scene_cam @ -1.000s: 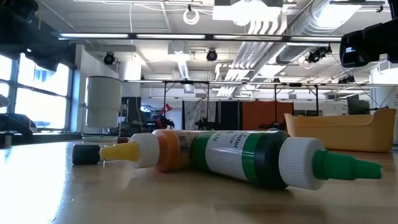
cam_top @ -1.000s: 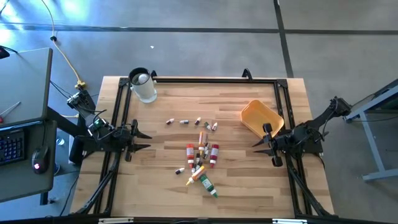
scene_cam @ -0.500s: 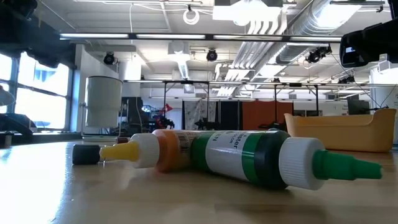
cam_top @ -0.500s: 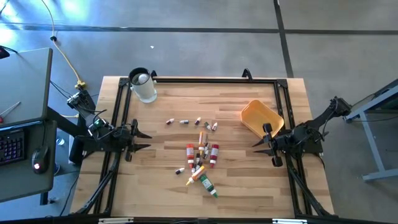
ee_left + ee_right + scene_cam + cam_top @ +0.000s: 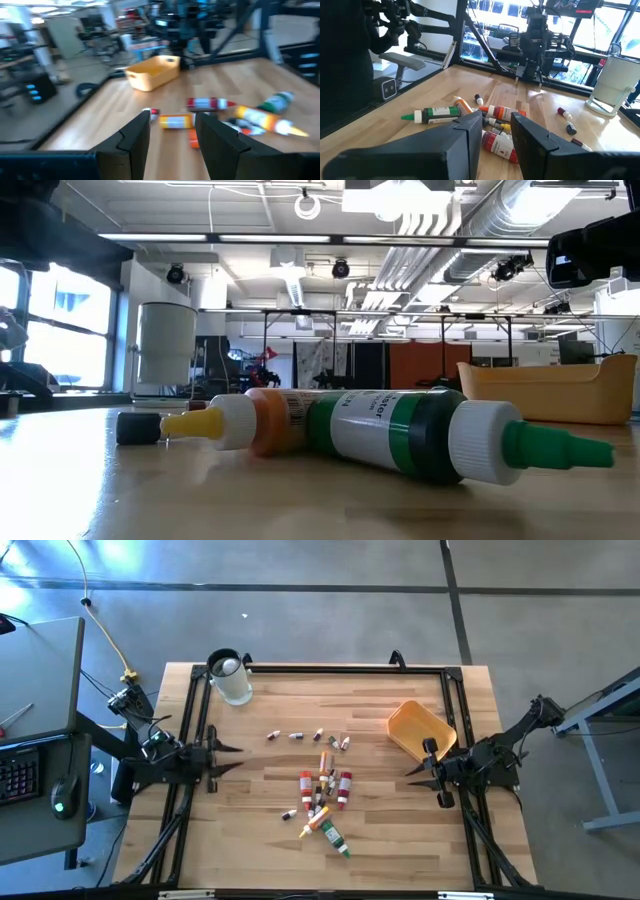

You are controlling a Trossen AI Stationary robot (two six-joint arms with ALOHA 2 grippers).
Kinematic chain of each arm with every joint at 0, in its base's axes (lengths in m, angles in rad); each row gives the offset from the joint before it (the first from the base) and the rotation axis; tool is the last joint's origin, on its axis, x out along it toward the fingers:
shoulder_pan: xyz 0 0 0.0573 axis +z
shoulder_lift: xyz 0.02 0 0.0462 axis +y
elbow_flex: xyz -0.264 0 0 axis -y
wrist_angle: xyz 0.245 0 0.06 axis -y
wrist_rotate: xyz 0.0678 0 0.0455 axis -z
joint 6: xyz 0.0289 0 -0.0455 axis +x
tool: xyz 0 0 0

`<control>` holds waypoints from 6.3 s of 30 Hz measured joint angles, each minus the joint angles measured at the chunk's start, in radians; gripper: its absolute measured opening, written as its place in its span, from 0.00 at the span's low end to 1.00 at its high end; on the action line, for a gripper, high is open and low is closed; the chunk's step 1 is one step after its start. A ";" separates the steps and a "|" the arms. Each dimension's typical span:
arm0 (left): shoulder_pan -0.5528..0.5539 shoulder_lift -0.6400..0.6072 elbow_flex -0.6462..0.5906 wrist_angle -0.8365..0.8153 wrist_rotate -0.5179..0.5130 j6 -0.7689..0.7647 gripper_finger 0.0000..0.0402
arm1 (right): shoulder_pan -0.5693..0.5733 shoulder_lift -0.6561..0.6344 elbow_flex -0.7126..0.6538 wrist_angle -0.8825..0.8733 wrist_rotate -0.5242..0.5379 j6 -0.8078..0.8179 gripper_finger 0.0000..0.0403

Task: Pick & Place food coloring
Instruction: Put the large red food coloring bottle into the yellow bin

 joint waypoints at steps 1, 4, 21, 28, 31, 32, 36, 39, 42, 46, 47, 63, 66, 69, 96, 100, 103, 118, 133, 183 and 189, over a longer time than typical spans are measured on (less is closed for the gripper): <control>0.000 0.000 0.000 -0.001 -0.010 0.000 0.38 | 0.000 0.000 0.000 0.000 0.000 0.000 0.24; 0.000 0.000 0.000 0.003 0.046 0.001 0.38 | 0.000 0.000 0.000 0.000 0.000 0.000 0.24; 0.000 0.000 0.002 0.148 0.017 0.003 0.38 | 0.000 0.000 0.000 0.025 0.031 -0.164 0.24; 0.000 0.000 0.003 0.200 0.010 0.001 0.38 | 0.000 0.000 0.000 0.025 -0.114 -0.079 0.24; 0.000 0.000 0.003 0.200 0.008 -0.007 0.38 | 0.000 0.000 0.000 0.024 -0.204 -0.020 0.24; 0.000 0.000 0.003 0.200 0.007 -0.018 0.38 | 0.000 0.000 0.000 0.024 -0.234 -0.019 0.24; 0.000 0.000 0.003 0.199 0.007 -0.062 0.38 | 0.000 0.000 0.000 0.023 -0.335 -0.023 0.24; 0.000 0.000 0.003 0.199 0.023 -0.109 0.38 | 0.000 0.000 0.000 0.023 -0.352 -0.019 0.24; 0.000 0.000 0.003 0.199 0.058 -0.138 0.38 | 0.000 0.000 0.000 0.027 -0.352 -0.019 0.24; 0.000 0.000 0.003 0.199 0.037 -0.139 0.38 | 0.000 0.000 0.000 0.084 -0.302 -0.019 0.24; 0.000 0.000 0.003 0.197 0.019 -0.139 0.38 | 0.000 0.000 0.000 0.105 -0.269 -0.023 0.24; 0.000 0.000 0.003 0.075 -0.023 -0.260 0.38 | 0.000 0.000 0.000 0.308 0.078 -0.217 0.24; 0.000 0.000 0.003 0.084 -0.053 -0.264 0.38 | 0.000 0.000 0.000 0.359 0.200 -0.266 0.24; 0.000 0.000 0.003 0.084 -0.135 -0.264 0.38 | -0.001 0.001 0.000 0.396 0.273 -0.274 0.24; 0.001 0.287 0.224 0.338 -0.139 -0.070 0.38 | -0.353 1.085 0.622 0.261 0.017 -0.047 0.24; 0.001 0.391 0.294 0.282 -0.139 -0.068 0.38 | -0.353 1.153 0.701 0.192 0.060 -0.045 0.24; 0.001 0.467 0.316 0.283 -0.147 -0.068 0.38 | -0.353 1.185 0.719 0.171 0.054 -0.055 0.24; 0.001 0.689 0.320 0.291 -0.150 -0.244 0.38 | -0.351 1.201 0.719 0.150 -0.147 -0.129 0.24; 0.001 0.705 0.319 0.295 -0.152 -0.264 0.38 | -0.357 1.369 0.719 0.148 -0.488 -0.105 0.40; 0.001 0.705 0.319 0.208 -0.165 -0.287 0.38 | -0.350 1.784 1.163 -0.552 -0.272 -0.865 0.31; 0.001 0.705 0.319 0.209 -0.166 -0.287 0.38 | -0.349 1.780 1.162 -0.553 -0.257 -0.793 0.28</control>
